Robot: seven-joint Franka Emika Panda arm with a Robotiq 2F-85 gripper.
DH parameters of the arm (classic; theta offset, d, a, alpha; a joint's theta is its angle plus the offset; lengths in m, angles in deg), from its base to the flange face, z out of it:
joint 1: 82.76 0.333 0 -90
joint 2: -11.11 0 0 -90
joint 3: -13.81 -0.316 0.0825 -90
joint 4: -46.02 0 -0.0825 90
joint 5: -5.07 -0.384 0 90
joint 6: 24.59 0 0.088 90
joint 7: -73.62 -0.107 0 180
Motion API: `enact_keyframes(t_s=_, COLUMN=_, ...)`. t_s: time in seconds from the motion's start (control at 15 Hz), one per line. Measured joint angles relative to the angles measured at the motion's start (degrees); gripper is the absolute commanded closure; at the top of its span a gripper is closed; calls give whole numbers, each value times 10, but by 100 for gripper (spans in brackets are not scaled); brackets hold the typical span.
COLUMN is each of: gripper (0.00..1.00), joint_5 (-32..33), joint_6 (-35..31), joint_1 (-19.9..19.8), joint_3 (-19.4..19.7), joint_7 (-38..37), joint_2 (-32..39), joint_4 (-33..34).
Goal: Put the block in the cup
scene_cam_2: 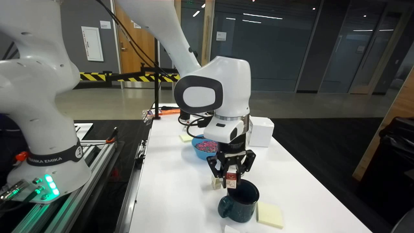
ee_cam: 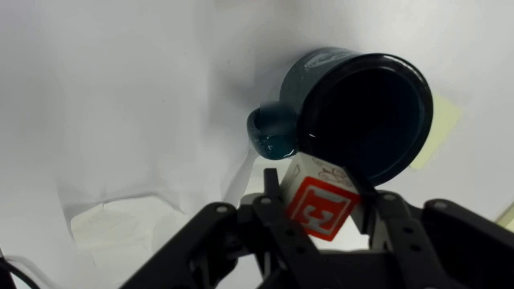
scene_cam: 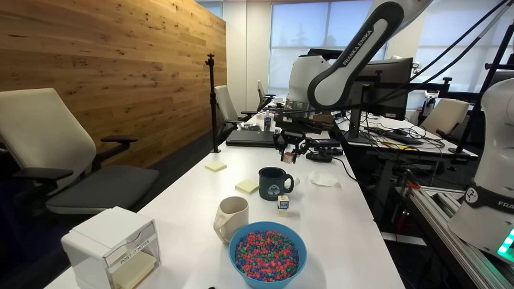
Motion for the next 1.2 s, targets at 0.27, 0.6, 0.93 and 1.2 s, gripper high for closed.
enact_keyframes(t_s=0.27, gripper=81, joint_5=-12, joint_6=-17, joint_1=1, joint_3=-5, joint_7=2, joint_2=27, joint_4=14)
enact_keyframes(t_s=0.6, gripper=81, joint_5=-31, joint_6=-21, joint_1=7, joint_3=-6, joint_7=9, joint_2=56, joint_4=43)
enact_keyframes(t_s=0.93, gripper=81, joint_5=-49, joint_6=-21, joint_1=11, joint_3=-14, joint_7=17, joint_2=78, joint_4=73)
enact_keyframes(t_s=1.2, gripper=30, joint_5=-52, joint_6=-21, joint_1=16, joint_3=-14, joint_7=22, joint_2=90, joint_4=88)
